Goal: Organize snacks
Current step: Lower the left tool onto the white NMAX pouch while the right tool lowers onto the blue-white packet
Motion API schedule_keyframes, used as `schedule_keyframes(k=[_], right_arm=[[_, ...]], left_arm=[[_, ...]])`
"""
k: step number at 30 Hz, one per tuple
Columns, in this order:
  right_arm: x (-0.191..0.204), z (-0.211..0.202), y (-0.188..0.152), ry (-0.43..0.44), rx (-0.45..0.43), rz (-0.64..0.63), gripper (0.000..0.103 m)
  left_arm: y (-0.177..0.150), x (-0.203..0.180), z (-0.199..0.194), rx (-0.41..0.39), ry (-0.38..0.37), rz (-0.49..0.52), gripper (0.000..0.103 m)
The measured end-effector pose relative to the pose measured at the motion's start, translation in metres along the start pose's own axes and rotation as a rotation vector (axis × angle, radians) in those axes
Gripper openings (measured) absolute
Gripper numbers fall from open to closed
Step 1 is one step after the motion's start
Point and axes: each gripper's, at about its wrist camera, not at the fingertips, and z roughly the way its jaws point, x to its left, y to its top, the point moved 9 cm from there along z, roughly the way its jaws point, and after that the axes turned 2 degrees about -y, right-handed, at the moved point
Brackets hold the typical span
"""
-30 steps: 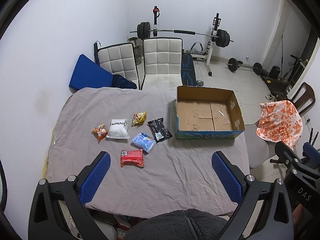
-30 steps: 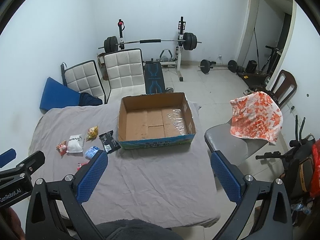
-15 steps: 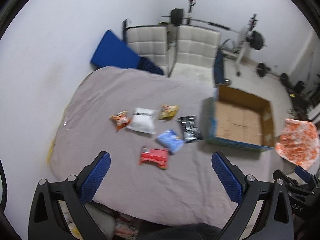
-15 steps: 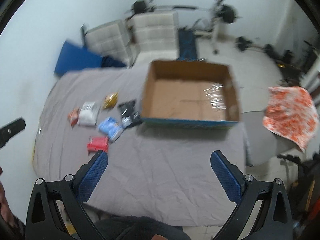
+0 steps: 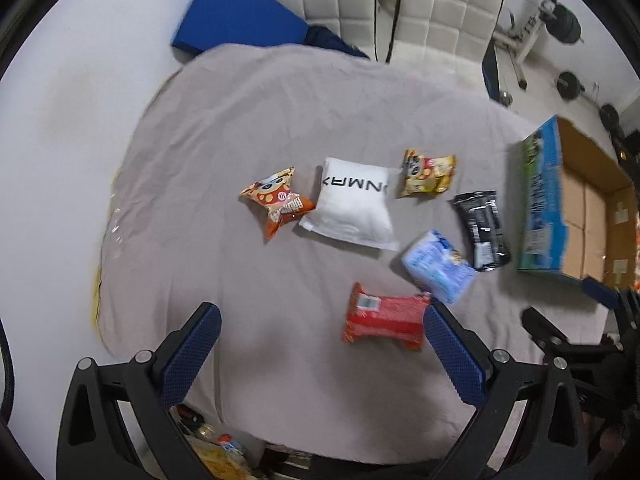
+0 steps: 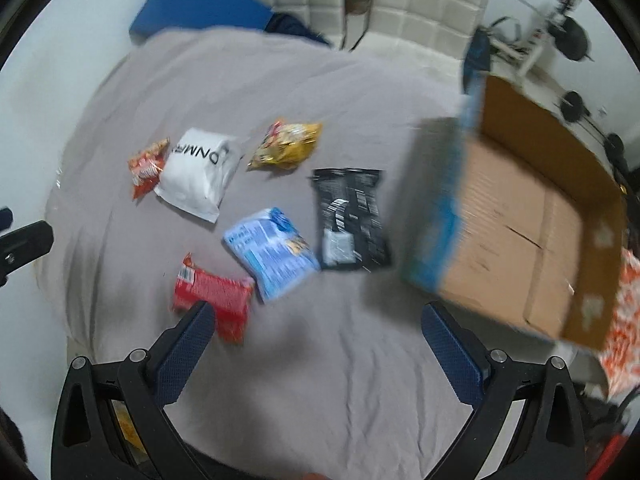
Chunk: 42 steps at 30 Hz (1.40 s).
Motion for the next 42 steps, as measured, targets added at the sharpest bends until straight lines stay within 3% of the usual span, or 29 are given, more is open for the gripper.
schedule_keyframes(k=[3,9,11,14,16,21,28,36,42], right_arm=[[0.02,0.051,0.021,-0.024,0.079,-0.05,0.103],[0.053,0.131,0.028,-0.049,0.22,-0.159,0.103],[0.058,0.151,0.026,-0.06,0.267,-0.184,0.1],[0.059,0.172,0.024,-0.064,0.318,-0.164,0.087],[0.056,0.178,0.024,-0.054,0.341,-0.117,0.076],[0.045,0.176,0.033,-0.039,0.351,0.056,0.066],[0.005,0.163,0.05,0.011,0.341,0.44,0.067],[0.004,0.178,0.063,0.017,0.397,0.433,0.072],[0.035,0.208,0.071,-0.004,0.414,0.406,0.072]], left_arm=[[0.016,0.009,0.035,0.043,0.012,0.037,0.103],[0.034,0.021,0.097,0.139,-0.002,0.088,0.103],[0.038,0.024,0.11,0.163,-0.014,0.092,0.103],[0.045,0.027,0.124,0.181,-0.048,0.084,0.103],[0.049,0.028,0.13,0.19,-0.064,0.085,0.103],[0.063,0.024,0.143,0.22,-0.116,0.087,0.103],[0.087,0.002,0.176,0.278,-0.185,0.104,0.103],[0.092,-0.019,0.219,0.371,-0.228,0.119,0.103],[0.093,-0.025,0.243,0.391,-0.203,0.145,0.103]])
